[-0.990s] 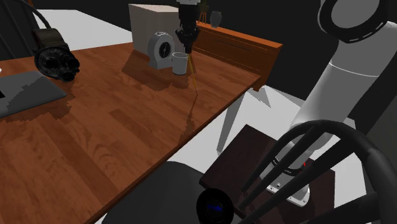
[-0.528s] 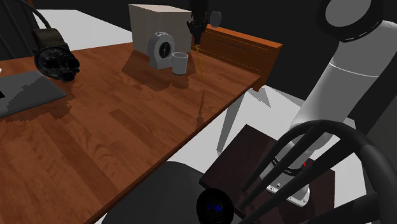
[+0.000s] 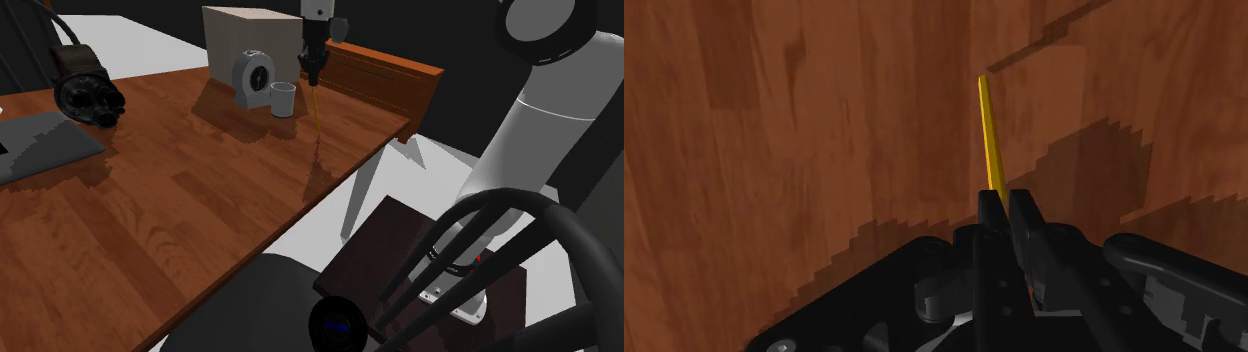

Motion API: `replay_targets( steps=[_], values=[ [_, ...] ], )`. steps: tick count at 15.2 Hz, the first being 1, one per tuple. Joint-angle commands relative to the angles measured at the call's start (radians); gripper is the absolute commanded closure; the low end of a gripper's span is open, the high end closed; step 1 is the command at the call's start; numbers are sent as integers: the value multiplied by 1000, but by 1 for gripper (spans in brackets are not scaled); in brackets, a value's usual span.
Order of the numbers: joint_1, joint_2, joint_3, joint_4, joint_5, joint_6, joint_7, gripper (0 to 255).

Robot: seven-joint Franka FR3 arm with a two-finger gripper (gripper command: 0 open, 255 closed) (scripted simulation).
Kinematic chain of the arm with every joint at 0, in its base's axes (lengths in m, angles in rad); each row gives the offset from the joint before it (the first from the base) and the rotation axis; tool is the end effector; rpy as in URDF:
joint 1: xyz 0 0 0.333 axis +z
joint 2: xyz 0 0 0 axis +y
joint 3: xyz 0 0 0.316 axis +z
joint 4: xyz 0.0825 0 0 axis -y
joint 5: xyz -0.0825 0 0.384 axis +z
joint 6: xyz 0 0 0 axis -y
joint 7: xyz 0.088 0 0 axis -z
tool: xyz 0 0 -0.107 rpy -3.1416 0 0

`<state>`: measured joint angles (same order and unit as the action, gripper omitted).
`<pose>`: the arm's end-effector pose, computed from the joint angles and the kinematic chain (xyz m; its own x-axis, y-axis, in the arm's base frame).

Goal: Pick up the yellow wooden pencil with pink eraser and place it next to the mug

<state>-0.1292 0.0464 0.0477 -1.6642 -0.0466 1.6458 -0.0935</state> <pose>0.5674 -0.0516 0.5607 0.9975 0.0157 -0.0686 0.0183 -0.9991 0.0377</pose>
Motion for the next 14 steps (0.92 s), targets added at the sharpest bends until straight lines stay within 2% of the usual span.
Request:
replay_targets(
  steps=[1, 14],
  values=[
    [-3, 22, -3, -33, 0, 27, 5, 255],
    [0, 37, -8, -189, -1, 198, 12, 255]
  ],
)
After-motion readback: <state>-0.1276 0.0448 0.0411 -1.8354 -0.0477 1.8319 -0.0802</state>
